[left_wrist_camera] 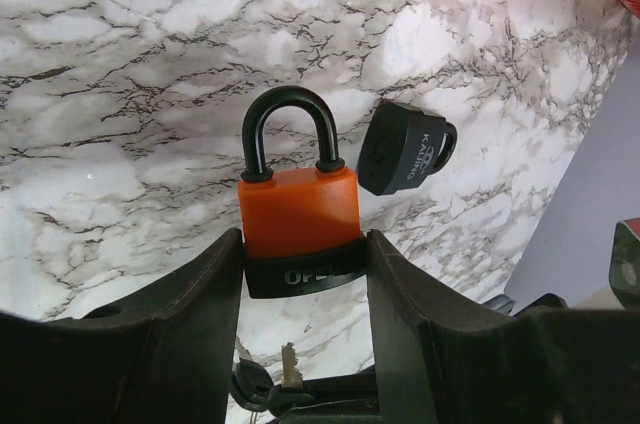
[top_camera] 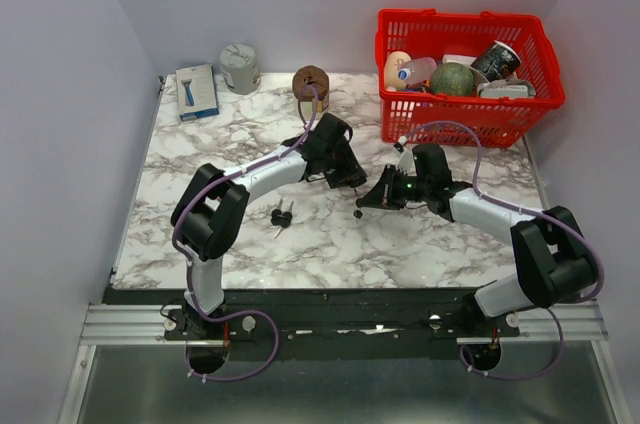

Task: Unlock with the key

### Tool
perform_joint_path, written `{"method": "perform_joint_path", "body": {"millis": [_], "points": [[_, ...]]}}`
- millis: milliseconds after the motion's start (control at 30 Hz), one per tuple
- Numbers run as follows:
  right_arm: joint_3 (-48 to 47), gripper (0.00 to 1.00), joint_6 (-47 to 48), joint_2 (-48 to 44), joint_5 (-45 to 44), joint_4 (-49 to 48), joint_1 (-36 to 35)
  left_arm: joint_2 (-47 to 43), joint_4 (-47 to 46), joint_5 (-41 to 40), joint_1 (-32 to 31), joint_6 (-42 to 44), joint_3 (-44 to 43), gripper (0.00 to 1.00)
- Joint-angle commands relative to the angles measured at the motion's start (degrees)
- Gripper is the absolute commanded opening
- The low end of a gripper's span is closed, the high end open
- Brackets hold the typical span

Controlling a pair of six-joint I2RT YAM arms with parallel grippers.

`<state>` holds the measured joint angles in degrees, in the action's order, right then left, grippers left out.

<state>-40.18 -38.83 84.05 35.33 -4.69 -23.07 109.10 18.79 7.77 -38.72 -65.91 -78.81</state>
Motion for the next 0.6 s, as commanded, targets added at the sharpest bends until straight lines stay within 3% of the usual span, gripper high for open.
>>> {"method": "perform_joint_path", "body": {"millis": [0, 567], "points": [[-1.4, 0.01, -1.2, 0.9, -0.5, -0.8, 0.6, -3.1, -2.0, 0.8, 0.1, -0.6, 0.9, 0.00], [-2.8, 0.01, -0.9, 4.0, -1.2, -0.1, 2.2, -3.7, -2.4, 1.0, 0.1, -0.5, 2.0, 0.00]]}}
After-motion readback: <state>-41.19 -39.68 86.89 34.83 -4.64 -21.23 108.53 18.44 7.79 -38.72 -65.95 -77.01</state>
